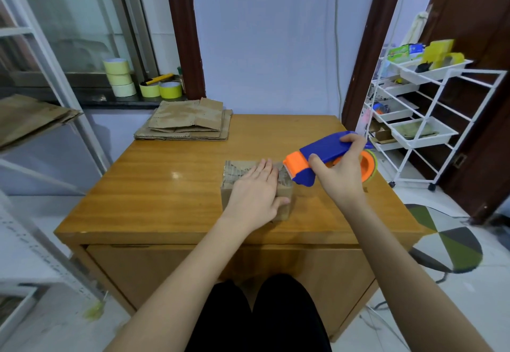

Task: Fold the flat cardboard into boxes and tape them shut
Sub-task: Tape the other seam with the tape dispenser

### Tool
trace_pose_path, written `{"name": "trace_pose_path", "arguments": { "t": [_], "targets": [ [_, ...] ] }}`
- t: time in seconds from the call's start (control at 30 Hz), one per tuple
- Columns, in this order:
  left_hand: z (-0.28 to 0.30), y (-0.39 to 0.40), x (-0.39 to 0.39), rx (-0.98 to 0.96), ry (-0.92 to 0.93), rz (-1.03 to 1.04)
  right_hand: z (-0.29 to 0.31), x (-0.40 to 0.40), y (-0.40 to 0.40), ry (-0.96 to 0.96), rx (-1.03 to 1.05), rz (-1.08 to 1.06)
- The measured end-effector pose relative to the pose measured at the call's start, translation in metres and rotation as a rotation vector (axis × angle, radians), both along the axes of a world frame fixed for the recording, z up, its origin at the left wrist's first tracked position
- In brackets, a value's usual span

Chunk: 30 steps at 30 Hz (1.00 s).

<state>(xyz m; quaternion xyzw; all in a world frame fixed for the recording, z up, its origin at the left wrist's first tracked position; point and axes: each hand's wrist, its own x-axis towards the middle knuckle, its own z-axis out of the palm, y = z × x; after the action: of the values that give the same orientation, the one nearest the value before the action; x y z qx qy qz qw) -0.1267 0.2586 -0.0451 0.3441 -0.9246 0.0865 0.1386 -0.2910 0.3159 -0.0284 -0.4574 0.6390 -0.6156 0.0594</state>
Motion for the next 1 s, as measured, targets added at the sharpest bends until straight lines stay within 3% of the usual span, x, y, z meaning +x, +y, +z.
{"name": "trace_pose_path", "arguments": {
  "t": [0.43,0.67,0.83,1.0],
  "targets": [
    [-0.001,-0.001,0.005,0.016,0.014,0.001,-0.007,-0.022,0.004,-0.256,-0.113,-0.137],
    [0.001,-0.001,0.005,0.021,0.035,-0.018,-0.013,-0.03,0.015,-0.109,-0.033,-0.165],
    [-0.002,-0.001,0.005,-0.011,0.043,-0.023,-0.011,-0.02,0.012,0.174,0.091,-0.183],
    [-0.003,-0.001,0.002,-0.008,0.052,-0.011,-0.007,-0.012,0.004,0.271,0.169,-0.209]
  ]
}}
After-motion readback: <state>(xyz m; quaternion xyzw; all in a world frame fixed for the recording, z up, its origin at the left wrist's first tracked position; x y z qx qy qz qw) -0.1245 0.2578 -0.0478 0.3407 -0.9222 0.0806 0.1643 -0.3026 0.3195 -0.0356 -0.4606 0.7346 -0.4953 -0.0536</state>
